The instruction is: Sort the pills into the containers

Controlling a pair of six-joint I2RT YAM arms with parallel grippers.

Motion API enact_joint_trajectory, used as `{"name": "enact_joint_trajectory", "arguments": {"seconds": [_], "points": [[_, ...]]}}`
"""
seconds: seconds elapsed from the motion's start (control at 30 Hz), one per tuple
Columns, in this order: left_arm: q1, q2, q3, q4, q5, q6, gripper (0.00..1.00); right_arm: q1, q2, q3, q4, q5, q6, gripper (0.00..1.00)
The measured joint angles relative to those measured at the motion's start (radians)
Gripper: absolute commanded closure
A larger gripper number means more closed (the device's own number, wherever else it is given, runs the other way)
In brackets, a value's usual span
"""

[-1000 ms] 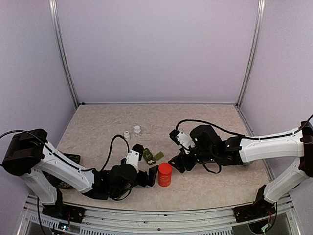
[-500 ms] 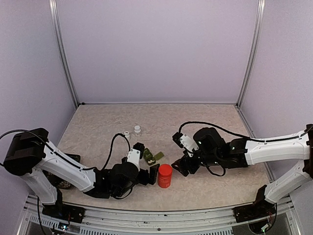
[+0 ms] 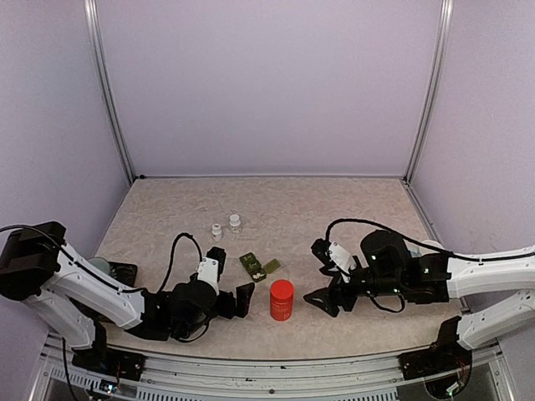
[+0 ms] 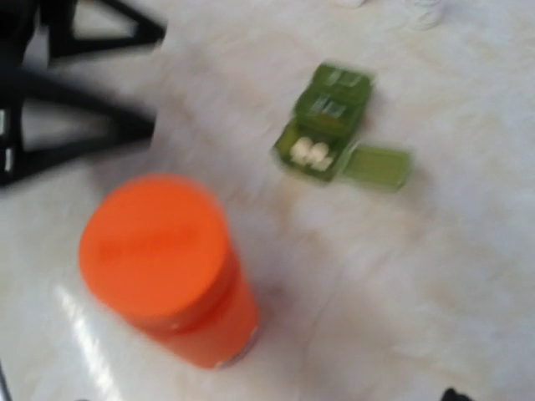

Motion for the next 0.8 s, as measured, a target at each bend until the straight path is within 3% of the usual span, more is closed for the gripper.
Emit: {"name": "enact_joint_trajectory", "arguments": {"seconds": [0.17, 0.4, 0.8], "points": [[0.0, -0.056, -0.043, 0.0, -0.003, -0.018, 0.01, 0.023, 0.052, -0.093, 0.124, -0.062, -0.015, 0.11], [0.0, -0.107, -0.08, -0.002, -0.013, -0.033, 0.01, 0.035, 0.269, -0.091, 0.335, -0.115, -0.031, 0.12], [0.0, -0.166, -0.108, -0.011, -0.041, -0.038, 0.01, 0.037, 0.381, -0.047, 0.492, -0.132, -0.058, 0.16]]}}
